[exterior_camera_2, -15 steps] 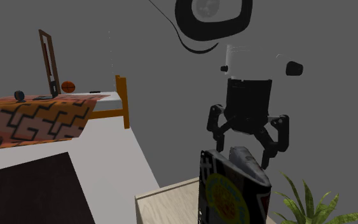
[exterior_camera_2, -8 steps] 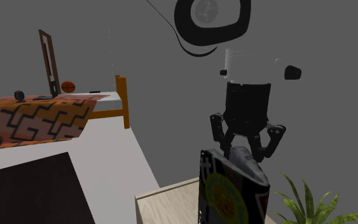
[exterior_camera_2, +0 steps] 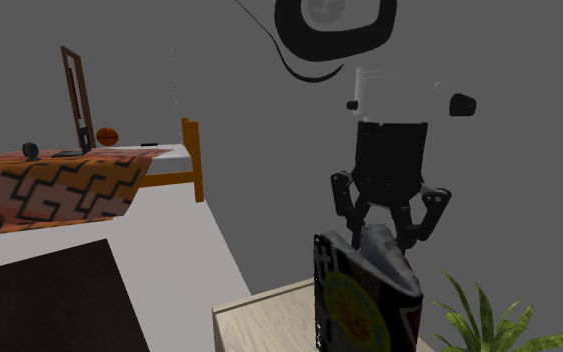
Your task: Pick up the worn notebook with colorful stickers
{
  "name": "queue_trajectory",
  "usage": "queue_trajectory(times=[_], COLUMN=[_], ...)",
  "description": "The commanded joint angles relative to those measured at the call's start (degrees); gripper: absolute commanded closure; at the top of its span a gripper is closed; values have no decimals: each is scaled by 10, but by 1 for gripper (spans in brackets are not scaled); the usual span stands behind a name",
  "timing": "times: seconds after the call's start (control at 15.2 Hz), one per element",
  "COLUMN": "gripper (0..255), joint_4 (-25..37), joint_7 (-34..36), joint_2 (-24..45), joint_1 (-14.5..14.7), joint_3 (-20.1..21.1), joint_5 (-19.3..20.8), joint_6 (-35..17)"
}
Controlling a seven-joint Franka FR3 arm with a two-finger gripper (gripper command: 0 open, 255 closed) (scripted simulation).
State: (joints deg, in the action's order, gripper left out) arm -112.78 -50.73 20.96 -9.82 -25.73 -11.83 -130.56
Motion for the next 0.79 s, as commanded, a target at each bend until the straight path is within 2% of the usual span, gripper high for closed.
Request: queue_trajectory(times=[0.0, 0.73], gripper=[255, 255], joint_4=[2, 32], joint_7=[4, 23], joint_2=[-10, -57], joint_1=[2, 12], joint_3=[-3, -15], joint_5=[6, 36], joint_6=[11, 82])
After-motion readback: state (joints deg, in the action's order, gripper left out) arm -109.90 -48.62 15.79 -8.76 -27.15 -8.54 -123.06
